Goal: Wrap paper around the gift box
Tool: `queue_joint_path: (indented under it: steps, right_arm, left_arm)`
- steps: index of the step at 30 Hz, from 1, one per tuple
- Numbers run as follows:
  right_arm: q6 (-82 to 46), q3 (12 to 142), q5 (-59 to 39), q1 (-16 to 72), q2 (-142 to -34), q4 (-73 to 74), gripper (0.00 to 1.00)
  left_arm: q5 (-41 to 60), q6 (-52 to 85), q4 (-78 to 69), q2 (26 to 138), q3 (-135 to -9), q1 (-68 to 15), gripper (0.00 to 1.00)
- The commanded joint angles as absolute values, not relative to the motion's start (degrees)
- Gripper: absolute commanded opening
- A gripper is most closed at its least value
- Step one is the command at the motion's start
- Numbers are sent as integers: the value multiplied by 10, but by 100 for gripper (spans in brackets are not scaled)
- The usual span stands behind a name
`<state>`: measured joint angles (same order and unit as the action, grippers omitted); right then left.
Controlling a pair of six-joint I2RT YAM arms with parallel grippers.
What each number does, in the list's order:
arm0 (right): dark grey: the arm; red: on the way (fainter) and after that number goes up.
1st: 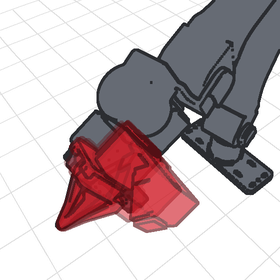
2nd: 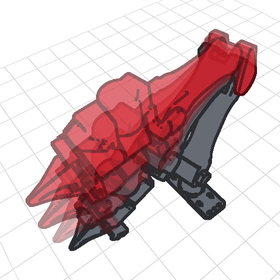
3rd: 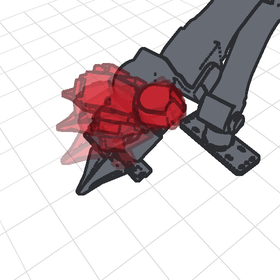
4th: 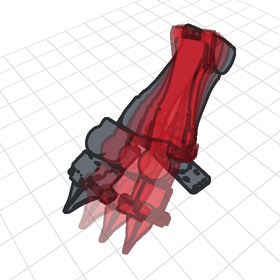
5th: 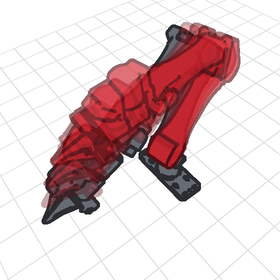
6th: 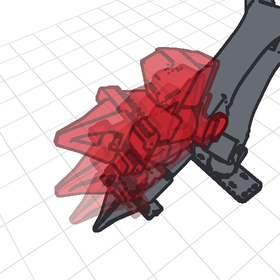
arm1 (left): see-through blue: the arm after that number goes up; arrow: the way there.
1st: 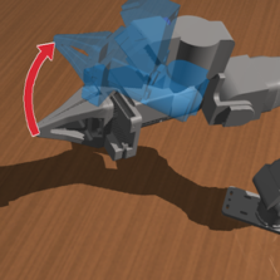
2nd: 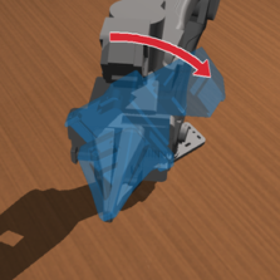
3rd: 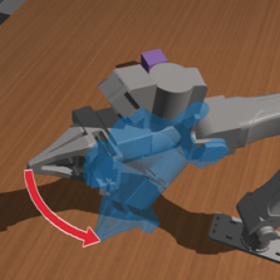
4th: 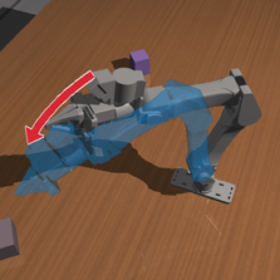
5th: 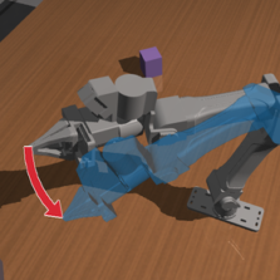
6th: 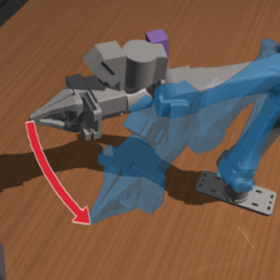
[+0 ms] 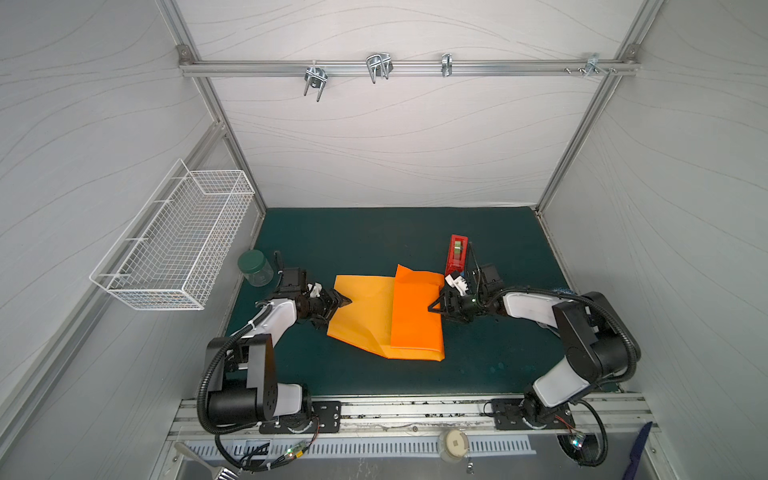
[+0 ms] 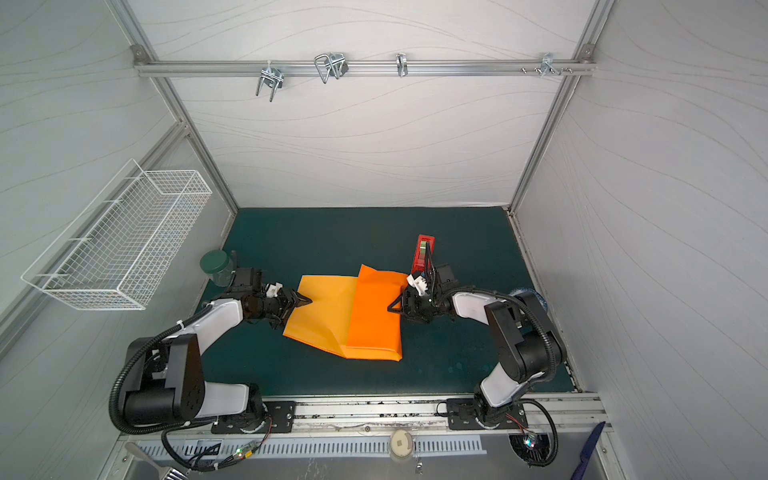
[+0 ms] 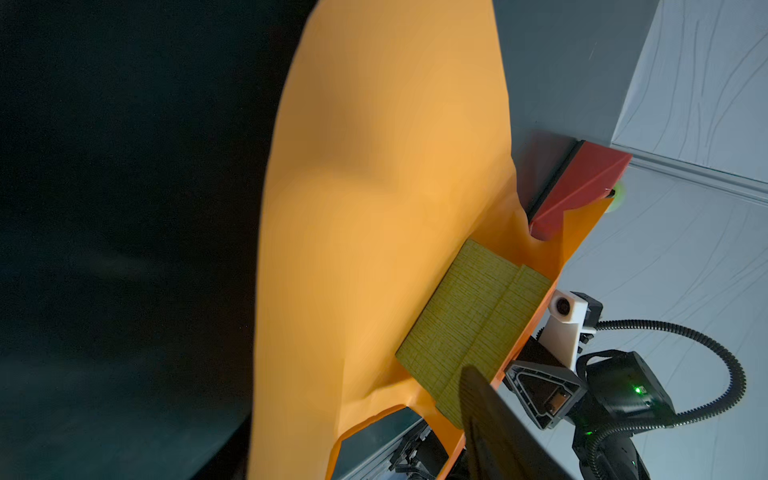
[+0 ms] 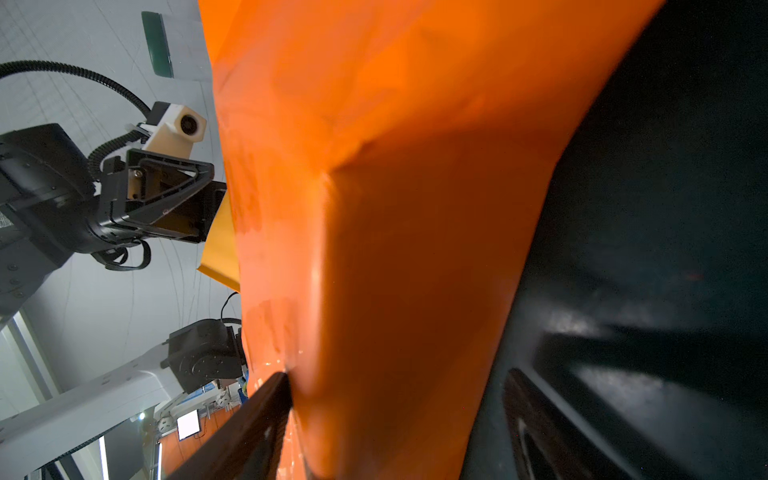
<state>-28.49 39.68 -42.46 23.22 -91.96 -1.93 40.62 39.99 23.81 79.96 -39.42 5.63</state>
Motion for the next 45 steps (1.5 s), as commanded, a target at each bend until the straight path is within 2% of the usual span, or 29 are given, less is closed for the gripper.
queue_joint_path:
  steps: [1,6,9,22,28,36,45]
  right_arm:
    - [-283,378,-349,238,-933,-60,80]
    - [-284,380,-350,237,-931,-60,80]
    - [-284,378,-350,237,-927,-58,80]
    - [-285,378,-352,242,-919,-57,79]
    - [-286,379,-349,243,-919,-60,78]
    - [-287,384,-343,244,-920,-63,78]
    - [-283,384,-336,246,-916,-71,78]
  left_arm:
    - [379,348,308,832,-457,61,63]
    - [379,341,311,886,-485,68,61]
    - [367,331,321,902,-506,72,56]
    - [343,310,331,923,-533,73,13]
    - [349,309,325,902,-532,72,0]
    - [376,323,302,834,-510,58,0]
    - [397,432,237,708,-478,-11,0]
